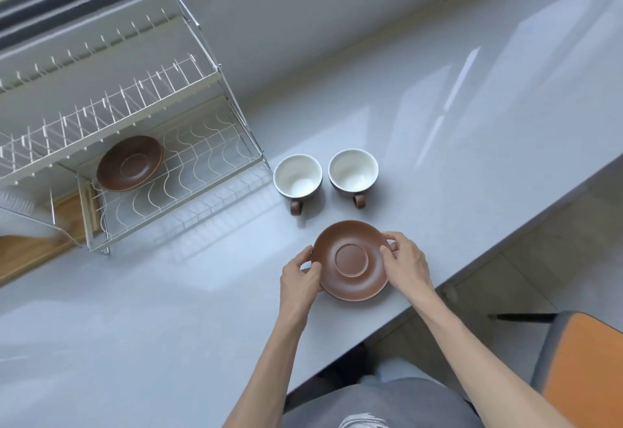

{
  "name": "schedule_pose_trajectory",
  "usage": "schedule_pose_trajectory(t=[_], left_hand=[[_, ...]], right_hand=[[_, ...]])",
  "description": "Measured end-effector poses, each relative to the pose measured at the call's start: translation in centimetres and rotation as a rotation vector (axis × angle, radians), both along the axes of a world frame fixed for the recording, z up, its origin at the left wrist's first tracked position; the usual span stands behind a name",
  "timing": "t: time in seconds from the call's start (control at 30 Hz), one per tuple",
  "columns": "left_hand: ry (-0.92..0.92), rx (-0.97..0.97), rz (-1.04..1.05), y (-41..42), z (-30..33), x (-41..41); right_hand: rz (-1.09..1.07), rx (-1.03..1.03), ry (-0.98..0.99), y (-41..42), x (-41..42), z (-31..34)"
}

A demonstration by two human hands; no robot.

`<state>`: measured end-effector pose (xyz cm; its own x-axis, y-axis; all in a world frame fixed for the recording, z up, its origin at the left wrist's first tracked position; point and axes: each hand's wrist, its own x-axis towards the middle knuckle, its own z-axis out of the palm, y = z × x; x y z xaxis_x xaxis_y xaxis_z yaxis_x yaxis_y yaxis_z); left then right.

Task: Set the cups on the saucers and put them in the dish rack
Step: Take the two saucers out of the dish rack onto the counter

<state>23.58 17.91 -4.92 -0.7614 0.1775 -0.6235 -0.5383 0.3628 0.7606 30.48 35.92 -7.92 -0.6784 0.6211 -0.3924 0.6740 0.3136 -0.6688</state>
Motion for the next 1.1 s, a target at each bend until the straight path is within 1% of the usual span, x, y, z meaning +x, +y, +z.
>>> schedule_pose_trajectory(t=[0.47,0.63,0.7,0.8,0.9,1.0,1.1], left_hand=[[-0.020,-0.087,-0.053,1.8,-0.1,-0.6],[0.006,-0.086,-0.093,1.7,0.4,-0.9],[0.017,-0.101,-0.131,1.6,0.6,-1.0],[0.044,-0.141,-0.211,1.1,1.0,-1.2],[0.090,-0.206,-0.312,0.1,1.3,-1.5],[0.132,-0.300,-0.427,-1.4,1.7,-2.3],[0.170,-0.414,-0.574,-3.7,2.5,-3.7]], right_hand=[[-0.008,0.004,-0.025,1.5,-0.1,-0.6],[0.014,0.047,-0.049,1.4,-0.1,-0.4],[0.062,0.101,-0.084,1.5,-0.1,-0.1],[0.145,0.313,-0.156,1.5,-0.3,1.0],[0.165,0.496,-0.107,1.0,-1.1,2.8],[0.240,0.520,-0.049,0.0,-2.8,4.5],[0.389,0.482,-0.049,-1.4,-5.1,5.9]])
